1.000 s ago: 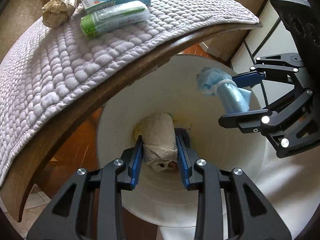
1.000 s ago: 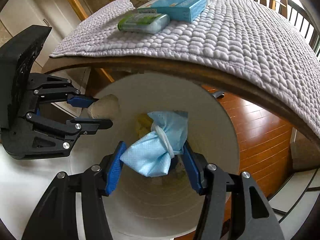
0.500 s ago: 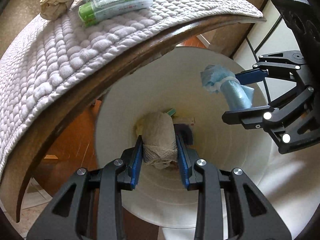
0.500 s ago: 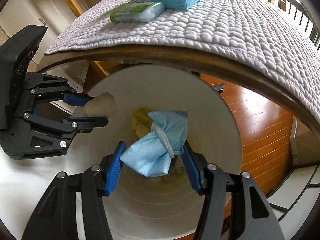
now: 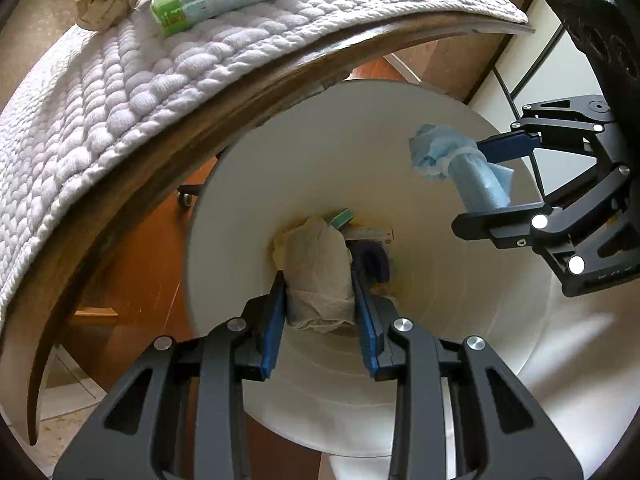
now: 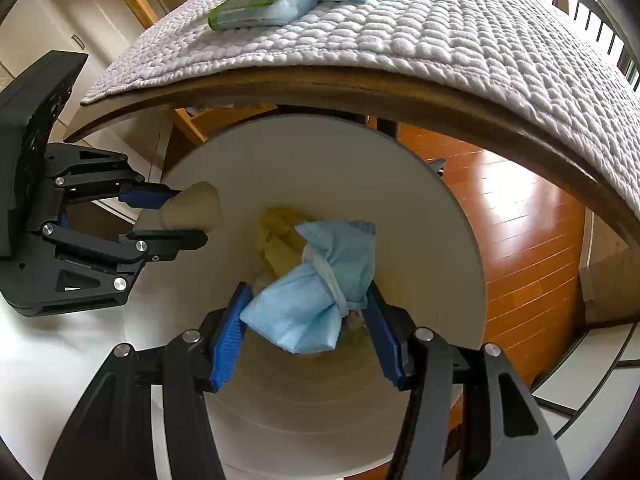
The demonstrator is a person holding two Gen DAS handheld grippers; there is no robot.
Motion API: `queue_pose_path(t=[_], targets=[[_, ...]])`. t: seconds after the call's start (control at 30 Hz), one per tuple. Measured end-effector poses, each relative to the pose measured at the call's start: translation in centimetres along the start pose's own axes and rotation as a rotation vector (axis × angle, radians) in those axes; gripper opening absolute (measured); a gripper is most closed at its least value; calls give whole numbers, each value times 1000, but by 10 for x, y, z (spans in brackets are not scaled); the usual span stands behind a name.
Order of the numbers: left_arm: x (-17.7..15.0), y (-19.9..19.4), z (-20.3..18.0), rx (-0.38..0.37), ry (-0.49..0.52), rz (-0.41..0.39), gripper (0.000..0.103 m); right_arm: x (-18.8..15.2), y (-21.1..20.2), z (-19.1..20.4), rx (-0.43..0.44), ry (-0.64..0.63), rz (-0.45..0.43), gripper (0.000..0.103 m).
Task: Collect trash
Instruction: 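Open the left tool while the right tool opens to drop both items, then move both tools back over the blanket toward the paper and box, then grasp the crumpled beige paper with the left tool while the right tool grasps the white-yellow medicine box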
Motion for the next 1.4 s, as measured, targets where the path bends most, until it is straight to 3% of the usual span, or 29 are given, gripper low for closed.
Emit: queue_pose_path(t=[0.03, 0.1, 0.13, 0.17, 0.33, 0.43, 0.53, 0.6, 0.7, 0.87, 1.13, 1.33, 1.4], targets=[[-2, 4, -1, 1, 0, 1, 35, 0, 0, -1, -2, 8, -2, 58], [-1, 3, -3, -4, 5, 5, 43, -2, 0, -6, -17, 34, -4, 78], [0, 3, -3, 9, 8, 1, 66, -1, -3, -8, -22, 44, -9, 79], [-1, 2, -2, 23, 9, -10, 77, 2, -7, -11, -19, 51, -15, 79], [0, -18, -3, 16, 26, -57, 77, 7, -24, -12, -49, 27, -47, 80], [4, -45, -1, -7, 41, -119, 77, 18, -50, -6, -55, -7, -110, 81], [16, -80, 7, -14, 37, -226, 93, 37, -82, -6, -82, -29, -205, 90], [28, -105, 23, 33, 4, -327, 99, 53, -99, -11, -104, -18, -270, 95], [48, -121, 52, 115, -81, -410, 100, 88, -117, -25, -119, 39, -360, 97], [80, -111, 101, 199, -188, -447, 100, 151, -114, -51, -74, 186, -422, 97], [115, -91, 132, 186, -184, -436, 100, 228, -68, -62, -72, 208, -352, 97], [136, -73, 143, 160, -184, -425, 100, 256, -45, -66, -88, 202, -308, 94], [143, -68, 146, 150, -184, -422, 95, 262, -39, -67, -78, 199, -294, 89]])
Point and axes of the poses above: each gripper's, at about its wrist camera, not at the fingertips, and y roughly the way its jaws point, z to its left, x to its top, the point moved 6 cm from there along y, roughly the way its jaws point, and after that the axes turned 1 degree about x, right-handed, at the moved point
